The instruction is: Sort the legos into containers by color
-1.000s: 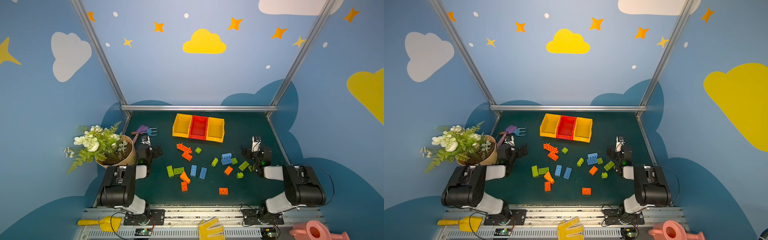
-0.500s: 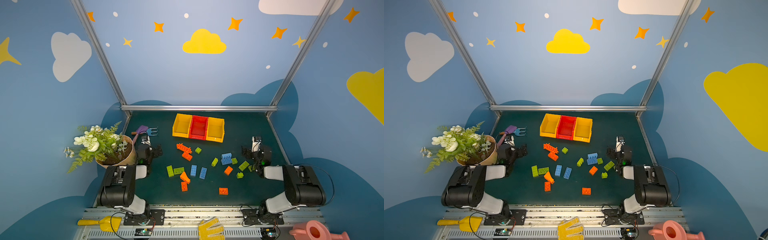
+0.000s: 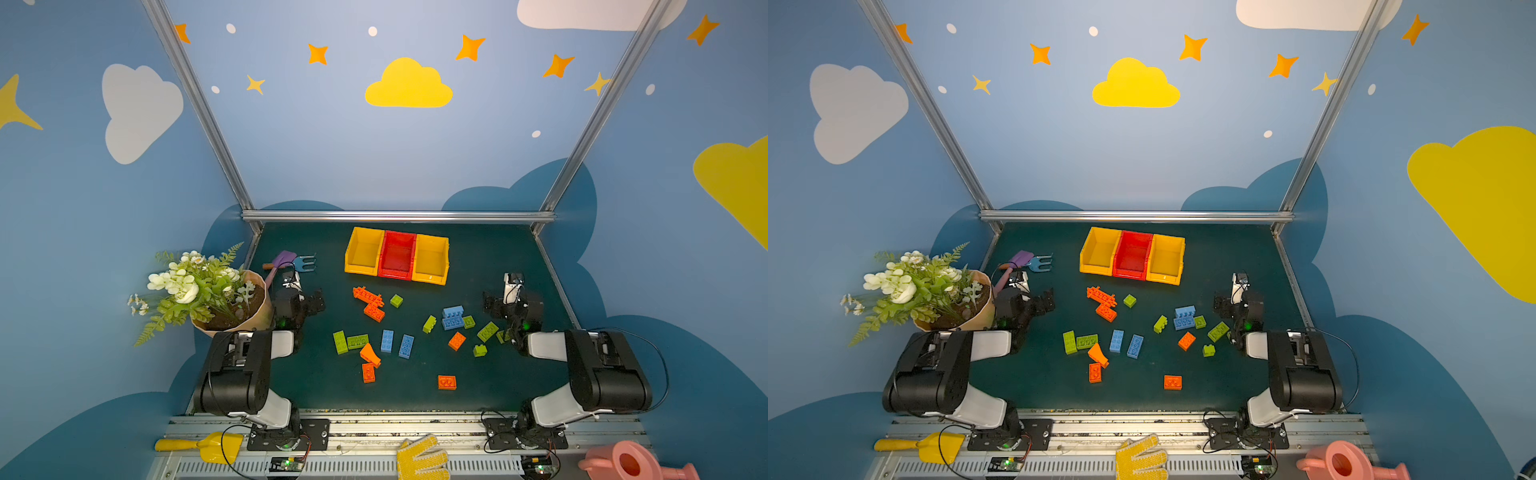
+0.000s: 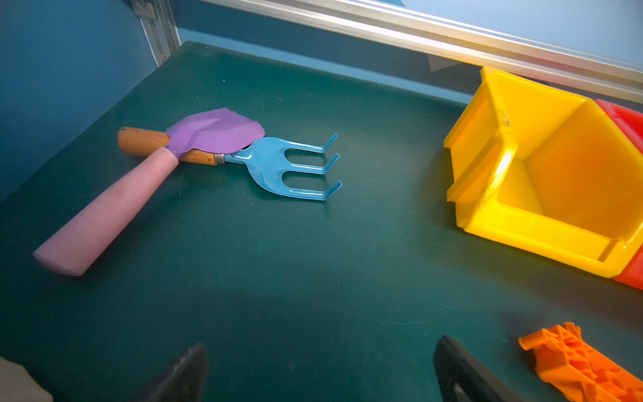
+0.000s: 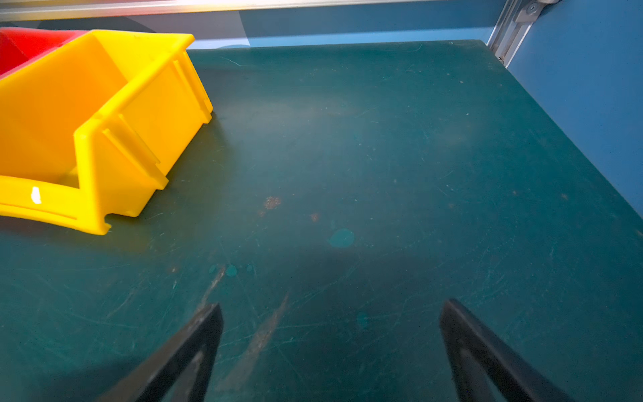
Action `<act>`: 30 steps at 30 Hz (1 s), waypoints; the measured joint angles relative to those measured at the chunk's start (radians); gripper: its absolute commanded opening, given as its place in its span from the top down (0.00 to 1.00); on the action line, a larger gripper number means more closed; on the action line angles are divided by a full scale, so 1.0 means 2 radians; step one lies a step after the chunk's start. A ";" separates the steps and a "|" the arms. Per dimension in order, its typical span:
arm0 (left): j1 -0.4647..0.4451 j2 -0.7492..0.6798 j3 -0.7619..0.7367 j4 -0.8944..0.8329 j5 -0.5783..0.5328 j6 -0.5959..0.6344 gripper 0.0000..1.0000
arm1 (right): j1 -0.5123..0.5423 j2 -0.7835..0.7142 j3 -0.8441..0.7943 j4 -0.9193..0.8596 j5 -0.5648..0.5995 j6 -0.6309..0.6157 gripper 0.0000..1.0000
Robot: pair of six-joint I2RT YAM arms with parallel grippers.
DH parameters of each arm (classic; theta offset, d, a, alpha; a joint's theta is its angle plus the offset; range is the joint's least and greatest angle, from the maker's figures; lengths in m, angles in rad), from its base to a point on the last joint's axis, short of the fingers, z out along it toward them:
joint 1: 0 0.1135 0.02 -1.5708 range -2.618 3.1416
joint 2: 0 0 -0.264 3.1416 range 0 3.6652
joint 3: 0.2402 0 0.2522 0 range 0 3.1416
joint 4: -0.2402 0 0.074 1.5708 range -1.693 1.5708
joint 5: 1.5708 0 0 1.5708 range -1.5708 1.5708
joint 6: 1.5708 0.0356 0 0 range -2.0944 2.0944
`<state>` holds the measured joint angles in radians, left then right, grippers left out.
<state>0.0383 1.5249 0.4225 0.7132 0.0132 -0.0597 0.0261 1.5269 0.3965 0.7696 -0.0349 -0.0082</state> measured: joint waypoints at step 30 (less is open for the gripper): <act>-0.004 -0.004 0.025 -0.054 -0.006 0.001 0.00 | 0.003 -0.015 0.018 -0.050 0.018 0.005 0.05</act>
<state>0.0311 1.5162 0.4725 0.6052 0.0013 -0.0586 0.0319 1.4967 0.4328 0.6701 0.0017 0.0013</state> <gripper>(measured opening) 0.998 0.951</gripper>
